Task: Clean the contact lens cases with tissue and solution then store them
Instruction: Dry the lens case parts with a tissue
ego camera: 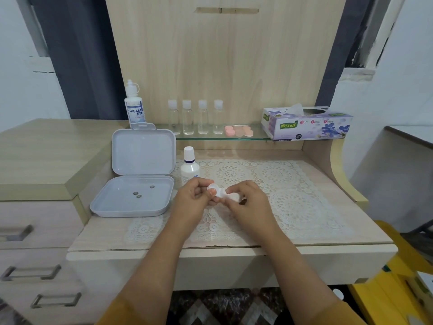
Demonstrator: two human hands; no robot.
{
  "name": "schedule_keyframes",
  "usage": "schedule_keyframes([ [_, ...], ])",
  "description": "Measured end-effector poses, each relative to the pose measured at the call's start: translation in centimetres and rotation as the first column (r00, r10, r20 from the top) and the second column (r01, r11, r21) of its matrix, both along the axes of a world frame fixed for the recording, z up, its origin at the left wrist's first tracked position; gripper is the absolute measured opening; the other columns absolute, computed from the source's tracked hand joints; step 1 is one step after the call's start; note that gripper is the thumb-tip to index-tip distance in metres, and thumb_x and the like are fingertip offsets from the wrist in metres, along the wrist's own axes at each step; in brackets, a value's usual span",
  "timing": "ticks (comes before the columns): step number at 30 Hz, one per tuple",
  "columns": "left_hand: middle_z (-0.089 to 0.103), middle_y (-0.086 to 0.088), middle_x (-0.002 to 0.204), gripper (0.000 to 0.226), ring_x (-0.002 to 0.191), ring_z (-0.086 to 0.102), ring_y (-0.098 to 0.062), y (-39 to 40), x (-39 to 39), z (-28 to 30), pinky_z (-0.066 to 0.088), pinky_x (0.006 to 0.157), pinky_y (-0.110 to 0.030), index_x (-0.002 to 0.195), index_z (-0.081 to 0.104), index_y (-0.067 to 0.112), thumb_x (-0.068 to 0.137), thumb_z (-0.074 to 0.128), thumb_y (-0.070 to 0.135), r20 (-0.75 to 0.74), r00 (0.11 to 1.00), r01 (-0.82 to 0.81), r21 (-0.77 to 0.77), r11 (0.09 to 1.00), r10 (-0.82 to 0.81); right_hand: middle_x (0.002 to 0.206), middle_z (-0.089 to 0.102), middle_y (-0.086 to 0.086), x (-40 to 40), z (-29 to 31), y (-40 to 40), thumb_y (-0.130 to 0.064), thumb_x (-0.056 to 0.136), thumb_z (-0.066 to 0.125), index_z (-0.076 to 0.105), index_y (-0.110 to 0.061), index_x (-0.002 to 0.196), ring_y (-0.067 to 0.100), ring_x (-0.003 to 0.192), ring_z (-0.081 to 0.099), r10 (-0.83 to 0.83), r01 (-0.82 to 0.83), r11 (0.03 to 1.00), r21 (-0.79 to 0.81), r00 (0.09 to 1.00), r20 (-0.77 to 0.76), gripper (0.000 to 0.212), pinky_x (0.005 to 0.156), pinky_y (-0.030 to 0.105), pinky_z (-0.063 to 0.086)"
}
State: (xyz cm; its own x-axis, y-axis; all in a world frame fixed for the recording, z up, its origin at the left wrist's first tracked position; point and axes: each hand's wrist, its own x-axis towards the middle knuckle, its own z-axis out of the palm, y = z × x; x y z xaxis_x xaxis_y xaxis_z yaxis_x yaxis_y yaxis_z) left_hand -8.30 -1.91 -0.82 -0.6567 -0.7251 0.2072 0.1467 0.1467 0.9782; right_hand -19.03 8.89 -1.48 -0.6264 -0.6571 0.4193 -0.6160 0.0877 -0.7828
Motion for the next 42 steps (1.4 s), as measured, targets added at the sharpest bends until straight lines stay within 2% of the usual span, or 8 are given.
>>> schedule_keyframes([
  [4, 0.071, -0.016, 0.089, 0.016, 0.077, 0.072, -0.019, 0.1, -0.1, 0.1, 0.058, 0.073, -0.026, 0.106, 0.060, 0.005, 0.090, 0.060, 0.001, -0.009, 1.000, -0.007, 0.012, 1.000, 0.008, 0.094, 0.065, -0.007, -0.1, 0.6, 0.3, -0.014, 0.086, 0.070, 0.072, -0.025, 0.080, 0.012, 0.077, 0.061, 0.035, 0.015, 0.984, -0.179, 0.962, 0.272, 0.013, 0.069, 0.021, 0.050],
  [8, 0.070, -0.020, 0.092, 0.019, 0.080, 0.073, -0.022, 0.2, -0.1, 0.1, 0.058, 0.074, -0.027, 0.108, 0.059, 0.001, 0.089, 0.061, -0.001, -0.016, 1.000, 0.000, 0.032, 0.999, 0.000, 0.092, 0.068, -0.006, 0.1, 0.7, 0.5, -0.011, 0.084, 0.072, 0.072, -0.029, 0.082, 0.015, 0.083, 0.066, 0.014, 0.068, 0.956, -0.284, 0.961, 0.278, 0.018, 0.077, 0.028, 0.054],
  [11, 0.069, -0.020, 0.093, 0.020, 0.083, 0.072, -0.024, 0.4, 0.0, 0.3, 0.058, 0.077, -0.028, 0.106, 0.060, 0.003, 0.087, 0.064, -0.003, -0.021, 1.000, 0.020, 0.052, 0.998, -0.019, 0.093, 0.067, -0.008, 0.2, 0.7, 0.5, -0.009, 0.083, 0.073, 0.072, -0.031, 0.086, 0.006, 0.090, 0.064, 0.003, 0.071, 0.948, -0.310, 0.973, 0.229, 0.022, 0.078, 0.021, 0.052],
  [16, 0.069, -0.017, 0.092, 0.027, 0.089, 0.069, -0.029, 0.7, 0.1, 0.6, 0.057, 0.082, -0.032, 0.092, 0.061, 0.008, 0.077, 0.068, -0.013, 0.004, 0.997, 0.077, 0.053, 0.996, -0.078, 0.099, 0.063, -0.012, 0.4, -0.3, 0.0, -0.006, 0.084, 0.072, 0.074, -0.017, 0.098, 0.001, 0.093, 0.060, -0.009, -0.017, 0.982, -0.187, 0.991, -0.137, 0.018, 0.079, 0.012, 0.048],
  [19, 0.069, -0.022, 0.092, 0.026, 0.089, 0.068, -0.032, 0.6, 0.1, 0.4, 0.057, 0.084, -0.038, 0.090, 0.061, 0.005, 0.074, 0.070, -0.013, 0.025, 0.997, 0.076, 0.044, 0.996, -0.077, 0.094, 0.063, -0.008, 0.3, -0.5, -0.2, -0.006, 0.085, 0.070, 0.075, -0.012, 0.098, 0.002, 0.089, 0.057, -0.049, 0.015, 0.990, -0.143, 0.970, -0.237, 0.014, 0.079, 0.010, 0.044],
  [25, 0.068, -0.011, 0.076, 0.023, 0.072, 0.065, -0.018, 0.4, 0.0, 0.1, 0.056, 0.076, -0.033, 0.089, 0.061, -0.002, 0.072, 0.074, -0.009, 0.126, 0.988, 0.097, -0.028, 0.995, -0.093, 0.096, 0.063, -0.018, 1.0, 0.4, 0.5, -0.010, 0.085, 0.067, 0.060, -0.032, 0.105, -0.002, 0.086, 0.057, 0.017, -0.021, 0.991, -0.135, 1.000, -0.026, 0.031, 0.076, 0.007, 0.042],
  [32, 0.070, 0.000, 0.076, 0.021, 0.070, 0.064, -0.008, 0.2, -0.2, -0.2, 0.046, 0.063, -0.018, 0.085, 0.067, 0.012, 0.079, 0.061, -0.008, 0.171, 0.985, 0.021, -0.118, 0.993, -0.001, 0.104, 0.060, -0.015, 1.3, 0.3, 0.3, -0.019, 0.089, 0.060, 0.063, -0.022, 0.113, -0.006, 0.095, 0.048, 0.044, -0.032, 0.998, 0.058, 0.974, -0.223, 0.024, 0.079, 0.002, 0.033],
  [42, 0.058, 0.005, 0.062, 0.021, 0.056, 0.051, -0.007, 0.4, -0.2, -0.2, 0.041, 0.056, -0.022, 0.073, 0.063, 0.013, 0.074, 0.066, -0.008, 0.210, 0.977, 0.054, -0.169, 0.984, -0.018, 0.108, 0.057, -0.015, 0.8, 0.6, 0.2, -0.019, 0.093, 0.057, 0.056, -0.023, 0.115, -0.005, 0.101, 0.047, 0.150, -0.139, 0.982, 0.129, 0.985, -0.080, 0.022, 0.082, 0.009, 0.037],
])
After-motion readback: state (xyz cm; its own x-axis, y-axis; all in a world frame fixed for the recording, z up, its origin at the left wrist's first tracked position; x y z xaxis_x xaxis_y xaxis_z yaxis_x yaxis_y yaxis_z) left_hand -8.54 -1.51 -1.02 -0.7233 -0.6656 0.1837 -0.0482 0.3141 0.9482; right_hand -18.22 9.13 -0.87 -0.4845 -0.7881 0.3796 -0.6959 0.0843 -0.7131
